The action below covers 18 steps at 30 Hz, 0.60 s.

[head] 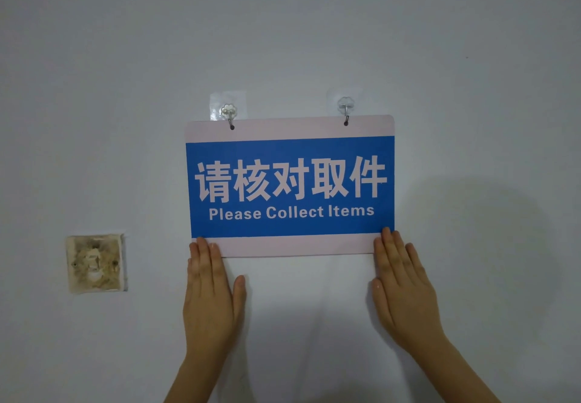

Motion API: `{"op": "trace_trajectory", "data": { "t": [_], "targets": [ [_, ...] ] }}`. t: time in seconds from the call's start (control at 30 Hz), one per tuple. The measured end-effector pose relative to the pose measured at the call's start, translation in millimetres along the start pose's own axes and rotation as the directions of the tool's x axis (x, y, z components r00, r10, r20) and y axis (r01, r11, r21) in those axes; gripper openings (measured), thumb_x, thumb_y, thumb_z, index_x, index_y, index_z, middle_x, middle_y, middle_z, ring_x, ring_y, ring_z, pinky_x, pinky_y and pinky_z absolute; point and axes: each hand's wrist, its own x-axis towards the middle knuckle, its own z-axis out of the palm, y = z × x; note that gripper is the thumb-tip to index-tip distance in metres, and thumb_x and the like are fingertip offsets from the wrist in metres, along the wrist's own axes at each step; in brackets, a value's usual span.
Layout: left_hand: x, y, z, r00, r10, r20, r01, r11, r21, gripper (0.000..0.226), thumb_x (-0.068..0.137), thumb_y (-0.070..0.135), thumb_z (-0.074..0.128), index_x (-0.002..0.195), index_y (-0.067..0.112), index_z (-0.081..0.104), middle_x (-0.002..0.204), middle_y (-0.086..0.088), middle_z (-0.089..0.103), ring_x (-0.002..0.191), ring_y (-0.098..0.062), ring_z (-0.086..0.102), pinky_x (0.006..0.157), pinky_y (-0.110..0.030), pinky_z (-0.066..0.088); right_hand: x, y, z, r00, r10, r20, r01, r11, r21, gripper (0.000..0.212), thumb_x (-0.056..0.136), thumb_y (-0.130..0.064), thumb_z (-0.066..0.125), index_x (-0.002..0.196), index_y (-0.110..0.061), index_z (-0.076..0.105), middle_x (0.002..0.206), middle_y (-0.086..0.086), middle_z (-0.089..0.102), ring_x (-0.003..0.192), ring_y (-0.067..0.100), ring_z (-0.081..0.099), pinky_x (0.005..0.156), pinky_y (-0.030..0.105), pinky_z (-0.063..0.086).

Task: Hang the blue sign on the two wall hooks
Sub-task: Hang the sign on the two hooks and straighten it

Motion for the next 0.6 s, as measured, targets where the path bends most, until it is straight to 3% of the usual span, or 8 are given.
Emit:
{"op": "trace_trajectory", "data": {
  "t": [0.1,0.2,0.33,0.6],
  "targets": [
    [0.2,3.5,0.2,1.000,-0.006,-0.008,0.006,1.000,0.024,0.067,0.096,0.050,0.011,0.150,0.016,-0.011,0.154,-0.021,0.021,0.147,-0.017,-0.007,0.116,-0.029,0.003,-1.4,0.3,1.2,1.000,0.001,0.003,-0.001,1.000,-0.006,0.054,0.099,-0.027,0.014,0.146,-0.001,0.019,0.149,0.016,0.032,0.148,0.016,0.004,0.121,0.036,0.009],
    [1.1,0.6,-3.1,1.000,0.014,0.027,-0.015,0.998,0.065,0.067,0.097,0.046,0.014,0.148,0.004,0.008,0.151,-0.024,0.027,0.144,-0.028,0.009,0.117,-0.025,-0.001,-2.4,2.4,2.7,1.000,-0.027,0.003,0.027,1.000,-0.008,0.056,0.099,-0.027,0.015,0.151,-0.007,0.008,0.155,0.015,0.023,0.148,0.018,0.004,0.122,0.037,0.007],
    [0.8,0.6,-2.8,1.000,-0.001,0.021,0.000,0.999,0.047,0.066,0.096,0.044,0.017,0.148,0.004,0.010,0.152,-0.021,0.027,0.147,-0.010,-0.010,0.117,-0.023,-0.003,-5.2,0.1,8.5,1.000,-0.010,-0.017,0.010,1.000,0.007,0.058,0.098,-0.028,0.013,0.151,-0.009,0.002,0.161,0.003,-0.004,0.148,0.018,0.002,0.122,0.035,0.003],
    [-0.5,-0.5,-3.8,0.998,-0.003,0.061,0.001,0.999,0.043,0.068,0.096,0.045,0.014,0.147,0.000,0.015,0.154,-0.020,0.023,0.147,-0.008,-0.012,0.117,-0.024,-0.001,-6.7,1.4,10.3,1.000,-0.020,-0.019,0.020,1.000,-0.005,0.059,0.098,-0.030,0.014,0.150,-0.008,0.001,0.160,0.003,-0.009,0.148,0.018,0.000,0.122,0.035,0.001]
  ]
}}
